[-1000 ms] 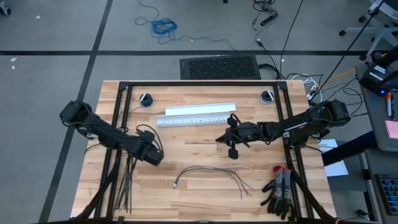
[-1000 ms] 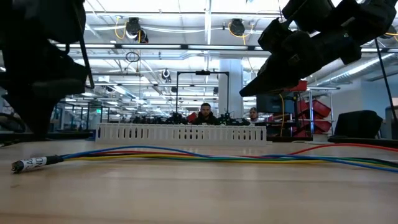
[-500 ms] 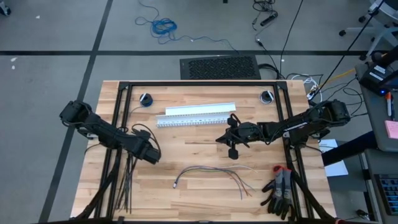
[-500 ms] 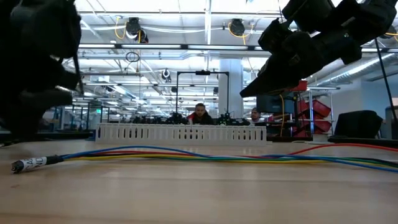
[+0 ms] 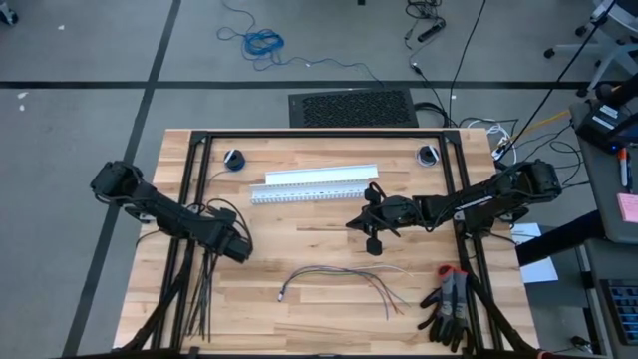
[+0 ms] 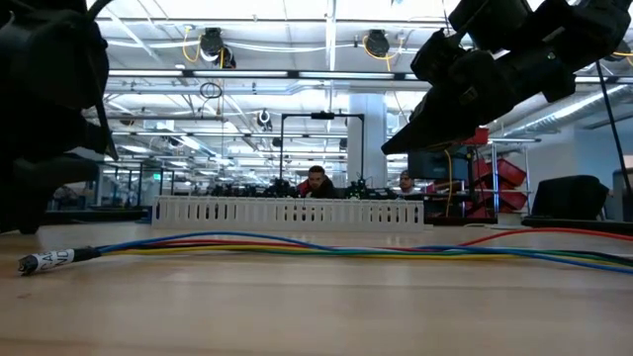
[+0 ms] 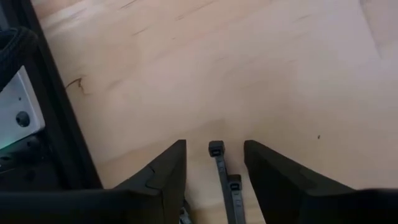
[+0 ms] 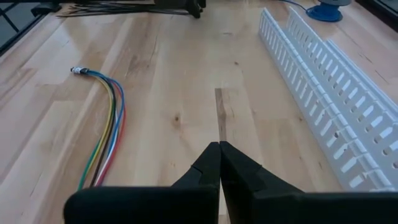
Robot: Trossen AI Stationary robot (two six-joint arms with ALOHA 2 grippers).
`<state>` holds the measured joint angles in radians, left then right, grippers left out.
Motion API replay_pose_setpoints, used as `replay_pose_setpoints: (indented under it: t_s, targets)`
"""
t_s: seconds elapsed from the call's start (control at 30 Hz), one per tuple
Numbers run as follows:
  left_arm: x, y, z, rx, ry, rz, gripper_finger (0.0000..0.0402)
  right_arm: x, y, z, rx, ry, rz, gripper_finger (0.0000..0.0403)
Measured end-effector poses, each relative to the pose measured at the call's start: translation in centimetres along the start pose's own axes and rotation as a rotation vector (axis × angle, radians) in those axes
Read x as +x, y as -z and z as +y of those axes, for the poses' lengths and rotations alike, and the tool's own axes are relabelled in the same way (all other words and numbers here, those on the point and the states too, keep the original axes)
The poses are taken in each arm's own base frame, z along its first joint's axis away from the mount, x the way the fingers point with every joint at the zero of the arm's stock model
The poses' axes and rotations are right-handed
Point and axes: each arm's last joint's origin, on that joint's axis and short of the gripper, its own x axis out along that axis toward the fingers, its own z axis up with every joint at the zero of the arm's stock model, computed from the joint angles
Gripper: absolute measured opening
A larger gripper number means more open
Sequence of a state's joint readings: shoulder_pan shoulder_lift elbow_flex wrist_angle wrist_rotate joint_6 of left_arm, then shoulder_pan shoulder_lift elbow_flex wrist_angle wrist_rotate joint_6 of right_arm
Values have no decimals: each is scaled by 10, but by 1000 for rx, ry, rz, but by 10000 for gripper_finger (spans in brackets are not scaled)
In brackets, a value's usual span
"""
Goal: Ziptie cables
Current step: Wrap the black zip tie on the cables
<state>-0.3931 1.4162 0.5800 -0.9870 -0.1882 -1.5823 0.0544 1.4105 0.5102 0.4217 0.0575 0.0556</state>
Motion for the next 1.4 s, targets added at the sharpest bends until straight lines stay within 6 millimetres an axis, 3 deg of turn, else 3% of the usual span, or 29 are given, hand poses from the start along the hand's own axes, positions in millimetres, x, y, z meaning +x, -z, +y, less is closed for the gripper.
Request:
replay_pose_setpoints:
  t_s: [0.6, 0.8, 1.1, 1.23, 1.4]
  targets:
    - [0, 0, -4, 45, 43, -10, 15, 0, 0, 0, 8, 0, 0, 1]
    - [-11, -2, -2, 58, -18, 0, 11, 0, -2, 0, 9, -1, -19, 1]
    - [-50, -11, -5, 96, -65, -58, 11, 0, -2, 0, 9, -1, -19, 1]
    - [-84, -20, -11, 114, -37, -148, 11, 0, -2, 0, 17, -1, -25, 1]
    - [-141, -35, -24, 159, 131, -327, 11, 0, -3, 0, 26, -13, -29, 1]
